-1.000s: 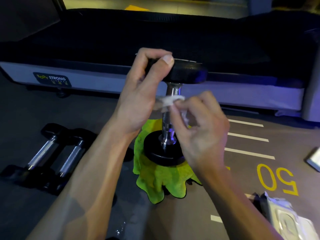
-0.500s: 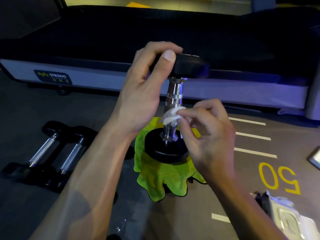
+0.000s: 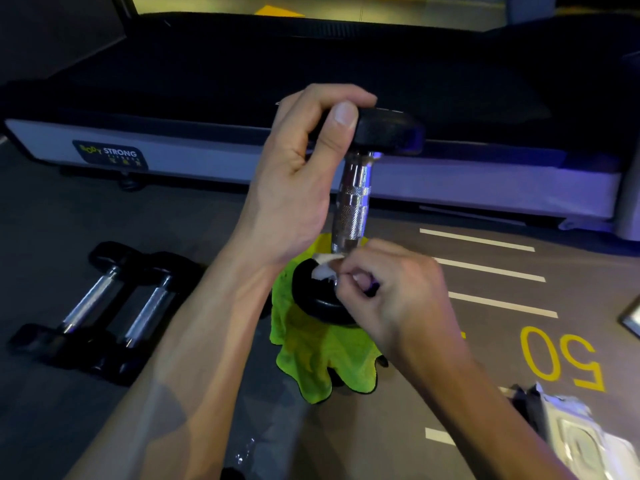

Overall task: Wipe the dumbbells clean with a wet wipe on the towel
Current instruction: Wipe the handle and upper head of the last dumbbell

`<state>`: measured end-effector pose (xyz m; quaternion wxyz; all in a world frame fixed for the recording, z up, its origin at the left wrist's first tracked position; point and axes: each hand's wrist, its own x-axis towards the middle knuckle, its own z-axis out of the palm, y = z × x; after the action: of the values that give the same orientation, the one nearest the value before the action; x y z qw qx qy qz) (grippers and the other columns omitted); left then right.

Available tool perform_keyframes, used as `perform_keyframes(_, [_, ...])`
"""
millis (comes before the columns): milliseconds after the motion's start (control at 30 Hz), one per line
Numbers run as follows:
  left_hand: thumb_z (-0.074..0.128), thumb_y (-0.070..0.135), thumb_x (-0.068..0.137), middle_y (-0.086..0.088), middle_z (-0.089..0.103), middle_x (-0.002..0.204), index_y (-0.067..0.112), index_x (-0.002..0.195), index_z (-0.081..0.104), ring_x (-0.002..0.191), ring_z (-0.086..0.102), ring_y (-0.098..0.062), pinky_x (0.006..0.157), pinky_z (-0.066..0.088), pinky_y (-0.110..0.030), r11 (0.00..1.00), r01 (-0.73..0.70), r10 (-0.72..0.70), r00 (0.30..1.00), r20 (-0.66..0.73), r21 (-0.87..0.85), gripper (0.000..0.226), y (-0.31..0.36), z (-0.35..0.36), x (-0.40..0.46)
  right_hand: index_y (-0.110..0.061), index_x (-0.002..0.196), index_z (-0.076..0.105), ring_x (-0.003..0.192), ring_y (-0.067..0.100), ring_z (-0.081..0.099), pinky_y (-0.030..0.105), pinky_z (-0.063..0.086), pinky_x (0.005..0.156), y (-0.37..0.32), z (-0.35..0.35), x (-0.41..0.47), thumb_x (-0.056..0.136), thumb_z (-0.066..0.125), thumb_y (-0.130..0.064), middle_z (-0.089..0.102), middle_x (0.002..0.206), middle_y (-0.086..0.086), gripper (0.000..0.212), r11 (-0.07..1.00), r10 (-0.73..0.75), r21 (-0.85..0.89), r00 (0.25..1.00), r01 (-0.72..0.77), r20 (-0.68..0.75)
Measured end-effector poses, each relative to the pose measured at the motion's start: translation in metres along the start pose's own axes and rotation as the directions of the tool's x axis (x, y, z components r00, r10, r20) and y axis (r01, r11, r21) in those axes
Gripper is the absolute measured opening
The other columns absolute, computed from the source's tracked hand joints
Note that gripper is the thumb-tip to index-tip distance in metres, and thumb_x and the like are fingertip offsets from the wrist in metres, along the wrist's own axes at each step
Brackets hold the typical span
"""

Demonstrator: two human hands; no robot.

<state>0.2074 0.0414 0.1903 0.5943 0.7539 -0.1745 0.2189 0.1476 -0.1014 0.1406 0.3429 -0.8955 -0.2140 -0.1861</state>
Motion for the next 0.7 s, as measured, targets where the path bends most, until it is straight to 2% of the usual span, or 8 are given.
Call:
perform_keyframes(67, [0.044, 0.026, 0.113, 0.008, 0.060, 0.108, 0.035, 0.116, 0.064, 0.094, 0.049, -0.004, 0.091, 0.037, -0.023, 1.000, 0.005, -0.005, 1.000, 0.012, -0.002, 0.022, 0.000, 0.001, 0.000, -0.023, 0.072, 0.067, 0.072, 0.013, 0.057, 0.026, 0.042, 0.059, -0.009, -0.002, 0.003, 0.079, 0.060, -0.016, 0.058, 0.074, -0.016, 0.012, 0.995, 0.039, -0.097, 0.994, -0.029, 0.100])
perform_keyframes(100, [0.044, 0.026, 0.113, 0.006, 0.061, 0.110, 0.036, 0.116, 0.064, 0.096, 0.050, -0.005, 0.092, 0.038, -0.023, 1.000, 0.011, -0.011, 1.000, 0.016, -0.002, 0.022, 0.000, 0.001, 0.001, -0.024, 0.084, 0.075, 0.081, 0.019, 0.063, 0.028, 0.049, 0.064, -0.015, -0.003, 0.005, 0.083, 0.056, -0.018, 0.064, 0.084, -0.011, 0.020, 0.988, 0.053, -0.150, 0.984, -0.027, 0.168])
perform_keyframes(167, [0.043, 0.027, 0.114, 0.004, 0.063, 0.113, 0.036, 0.115, 0.063, 0.103, 0.053, -0.006, 0.094, 0.040, -0.024, 1.000, 0.021, -0.021, 1.000, 0.020, 0.002, 0.023, 0.001, 0.000, 0.002, -0.027, 0.109, 0.075, 0.102, 0.025, 0.061, 0.038, 0.054, 0.078, -0.029, -0.002, 0.009, 0.094, 0.051, -0.016, 0.062, 0.103, -0.004, 0.030, 0.975, 0.099, -0.220, 0.948, -0.031, 0.303])
perform_keyframes(233, [0.041, 0.026, 0.114, -0.002, 0.062, 0.115, 0.035, 0.115, 0.063, 0.105, 0.054, -0.008, 0.093, 0.041, -0.024, 1.000, 0.022, -0.021, 0.999, 0.040, -0.006, 0.024, 0.001, -0.002, 0.002, -0.028, 0.116, 0.070, 0.107, 0.027, 0.057, 0.042, 0.052, 0.084, -0.032, -0.002, 0.011, 0.097, 0.052, -0.013, 0.056, 0.107, -0.003, 0.031, 0.975, 0.109, -0.218, 0.935, -0.035, 0.338])
perform_keyframes(367, [0.038, 0.026, 0.114, -0.004, 0.062, 0.114, 0.035, 0.113, 0.061, 0.107, 0.055, -0.017, 0.099, 0.047, -0.038, 1.000, 0.020, -0.018, 0.998, 0.065, -0.020, 0.025, 0.000, -0.007, 0.006, -0.026, 0.097, 0.080, 0.077, 0.005, 0.056, 0.019, 0.043, 0.071, -0.012, -0.010, 0.012, 0.092, 0.063, -0.011, 0.062, 0.088, -0.010, 0.023, 0.993, 0.112, 0.008, 0.935, -0.121, 0.337])
perform_keyframes(433, [0.036, 0.022, 0.114, 0.002, 0.062, 0.112, 0.030, 0.113, 0.060, 0.105, 0.056, -0.011, 0.100, 0.048, -0.035, 0.999, 0.029, -0.026, 0.997, 0.069, -0.046, 0.025, 0.001, -0.008, 0.007, -0.027, 0.087, 0.081, 0.064, 0.002, 0.053, 0.010, 0.034, 0.061, 0.006, -0.014, 0.010, 0.088, 0.071, -0.010, 0.057, 0.074, -0.011, 0.020, 0.970, 0.139, 0.144, 0.930, -0.198, 0.340])
perform_keyframes(600, [0.032, 0.015, 0.115, 0.027, 0.068, 0.103, 0.024, 0.112, 0.059, 0.097, 0.062, 0.007, 0.092, 0.048, -0.019, 0.984, 0.082, -0.066, 0.992, 0.104, -0.159, 0.028, 0.006, -0.007, 0.002, -0.028, 0.083, 0.080, 0.072, 0.010, 0.060, 0.020, 0.043, 0.066, 0.040, -0.012, 0.000, 0.083, 0.072, -0.013, 0.063, 0.083, -0.005, 0.016, 0.904, 0.174, 0.319, 0.925, -0.286, 0.336])
perform_keyframes(700, [0.032, 0.013, 0.116, 0.027, 0.068, 0.100, 0.022, 0.112, 0.059, 0.093, 0.063, 0.008, 0.089, 0.048, -0.017, 0.979, 0.097, -0.079, 0.992, 0.100, -0.179, 0.028, 0.007, -0.005, 0.002, -0.026, 0.086, 0.079, 0.084, 0.017, 0.065, 0.030, 0.052, 0.075, 0.039, -0.009, -0.001, 0.084, 0.073, -0.017, 0.066, 0.089, -0.002, 0.011, 0.905, 0.107, 0.369, 0.953, -0.212, 0.284])
